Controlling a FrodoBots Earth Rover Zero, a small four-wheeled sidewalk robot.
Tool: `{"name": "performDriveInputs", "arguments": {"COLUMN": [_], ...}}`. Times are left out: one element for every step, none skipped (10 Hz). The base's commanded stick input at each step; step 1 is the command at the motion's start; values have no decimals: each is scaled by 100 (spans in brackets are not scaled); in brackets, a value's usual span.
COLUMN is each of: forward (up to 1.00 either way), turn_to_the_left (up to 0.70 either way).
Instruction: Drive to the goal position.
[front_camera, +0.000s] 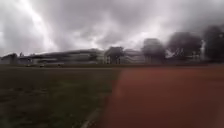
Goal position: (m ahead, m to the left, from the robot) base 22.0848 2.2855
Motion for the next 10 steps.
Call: {"name": "performDriveInputs", "arguments": {"forward": [70,70,70,70,70,70,70,70,70,70], "turn_to_the_left": [-35,-35,-35,-35,-35,-35,-35,-35,-35,-35]}}
